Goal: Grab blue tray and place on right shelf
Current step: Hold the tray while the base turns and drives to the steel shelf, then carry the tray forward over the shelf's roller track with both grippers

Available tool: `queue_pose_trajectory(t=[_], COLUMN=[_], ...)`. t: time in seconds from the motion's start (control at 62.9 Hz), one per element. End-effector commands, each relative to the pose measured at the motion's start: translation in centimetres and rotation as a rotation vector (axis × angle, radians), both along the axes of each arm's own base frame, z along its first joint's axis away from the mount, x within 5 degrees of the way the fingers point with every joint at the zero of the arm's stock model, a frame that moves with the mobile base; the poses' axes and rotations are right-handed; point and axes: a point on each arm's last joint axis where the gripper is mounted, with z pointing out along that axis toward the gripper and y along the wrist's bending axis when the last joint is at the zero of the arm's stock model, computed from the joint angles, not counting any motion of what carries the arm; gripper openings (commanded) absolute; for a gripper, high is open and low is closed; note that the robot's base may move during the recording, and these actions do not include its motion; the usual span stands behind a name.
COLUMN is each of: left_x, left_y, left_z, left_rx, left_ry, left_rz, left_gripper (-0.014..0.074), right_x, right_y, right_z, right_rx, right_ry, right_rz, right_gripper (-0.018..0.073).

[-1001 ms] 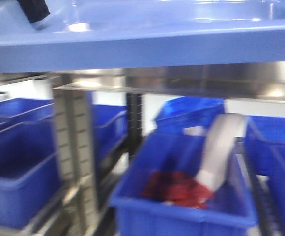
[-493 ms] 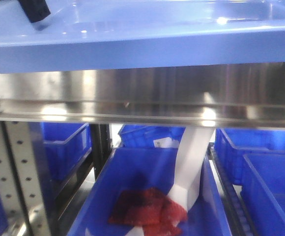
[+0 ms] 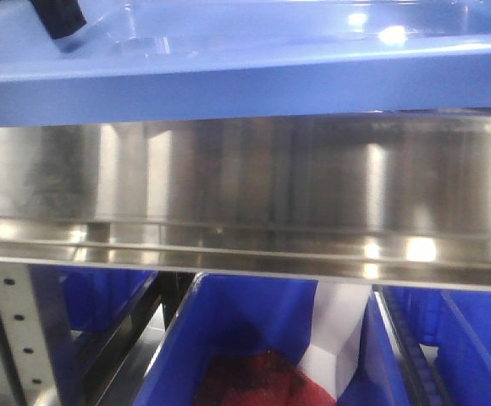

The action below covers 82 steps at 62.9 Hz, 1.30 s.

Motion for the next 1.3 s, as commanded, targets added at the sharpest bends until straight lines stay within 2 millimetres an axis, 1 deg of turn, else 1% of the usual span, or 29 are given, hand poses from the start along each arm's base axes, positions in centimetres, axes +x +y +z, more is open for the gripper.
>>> queue_pose_trajectory(t=[0.0,1.287], left_x=[-1.65,-1.66], left_y=[0.5,0.48], left_z=[1.46,1.46], left_rx=[0.015,0.013], left_ry=[0.025,0.026], left_rz=[-0.064,-0.064], left_gripper=[-0.0048,-0.0048], right_x=[-0.15,0.01], right_y=[-0.34,-0.26], right_z=[1.83,1.94], right_rx=[-0.008,0.0], right_ry=[-0.113,-0.134], right_rz=[0.034,0.036], right_gripper=[0.0057,0.0057])
